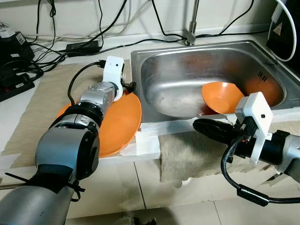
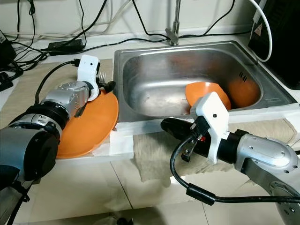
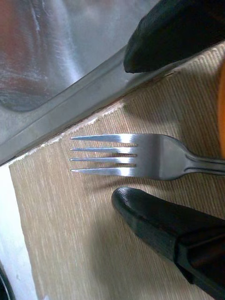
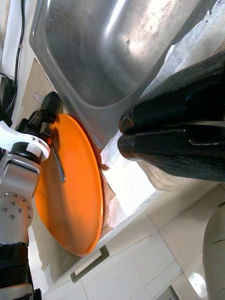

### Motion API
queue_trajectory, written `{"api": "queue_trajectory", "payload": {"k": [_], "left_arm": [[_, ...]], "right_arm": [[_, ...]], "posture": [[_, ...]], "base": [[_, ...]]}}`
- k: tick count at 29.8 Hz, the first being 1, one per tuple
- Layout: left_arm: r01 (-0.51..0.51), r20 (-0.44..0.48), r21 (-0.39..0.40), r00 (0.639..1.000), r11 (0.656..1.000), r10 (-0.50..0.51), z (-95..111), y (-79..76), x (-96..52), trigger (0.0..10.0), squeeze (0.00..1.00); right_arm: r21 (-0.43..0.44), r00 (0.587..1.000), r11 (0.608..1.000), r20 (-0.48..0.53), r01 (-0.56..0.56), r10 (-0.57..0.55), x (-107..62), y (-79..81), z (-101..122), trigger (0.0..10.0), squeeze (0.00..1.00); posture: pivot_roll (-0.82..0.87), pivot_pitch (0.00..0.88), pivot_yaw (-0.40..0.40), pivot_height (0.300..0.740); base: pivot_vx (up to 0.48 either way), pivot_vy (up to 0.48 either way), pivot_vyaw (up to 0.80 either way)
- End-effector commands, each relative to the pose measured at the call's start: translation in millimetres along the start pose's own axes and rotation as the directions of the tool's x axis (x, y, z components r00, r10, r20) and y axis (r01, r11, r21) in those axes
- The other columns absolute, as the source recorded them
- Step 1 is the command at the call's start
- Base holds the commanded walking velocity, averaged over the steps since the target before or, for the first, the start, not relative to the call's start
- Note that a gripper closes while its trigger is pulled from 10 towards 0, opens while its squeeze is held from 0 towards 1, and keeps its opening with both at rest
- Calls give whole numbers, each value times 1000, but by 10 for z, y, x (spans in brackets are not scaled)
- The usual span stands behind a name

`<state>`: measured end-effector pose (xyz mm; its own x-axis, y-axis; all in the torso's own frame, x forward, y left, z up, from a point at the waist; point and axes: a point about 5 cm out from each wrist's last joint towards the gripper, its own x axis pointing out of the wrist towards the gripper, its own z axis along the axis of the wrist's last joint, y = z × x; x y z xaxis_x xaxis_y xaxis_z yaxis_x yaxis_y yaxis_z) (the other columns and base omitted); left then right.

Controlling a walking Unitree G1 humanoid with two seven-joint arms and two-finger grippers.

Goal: Kitchen organization

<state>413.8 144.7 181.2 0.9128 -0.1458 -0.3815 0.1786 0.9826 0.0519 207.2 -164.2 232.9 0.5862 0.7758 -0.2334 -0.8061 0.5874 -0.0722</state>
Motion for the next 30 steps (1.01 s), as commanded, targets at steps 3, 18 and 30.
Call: {"api": "queue_trajectory", "payload": {"k": [3, 18, 30], "left_arm": [[-35, -27, -42, 999, 998, 34, -63, 58, -5, 10000, 0], [-124, -123, 9, 985, 992, 124, -347, 224, -27, 10000, 0], [-101, -136, -66, 986, 993, 92, -401, 205, -25, 0, 0]], "right_arm": [[-18, 1000, 1000, -3, 7, -7, -34, 23, 39, 10000, 0], [-18, 1000, 1000, -10, 15, -15, -58, 25, 44, 10000, 0], [-18, 1000, 1000, -13, 20, -20, -62, 21, 49, 10000, 0]], "posture": [[-262, 51, 97, 740], [-273, 59, 95, 740], [-275, 58, 92, 740]], "base": [[0, 0, 0], [0, 0, 0], [0, 0, 0]]}}
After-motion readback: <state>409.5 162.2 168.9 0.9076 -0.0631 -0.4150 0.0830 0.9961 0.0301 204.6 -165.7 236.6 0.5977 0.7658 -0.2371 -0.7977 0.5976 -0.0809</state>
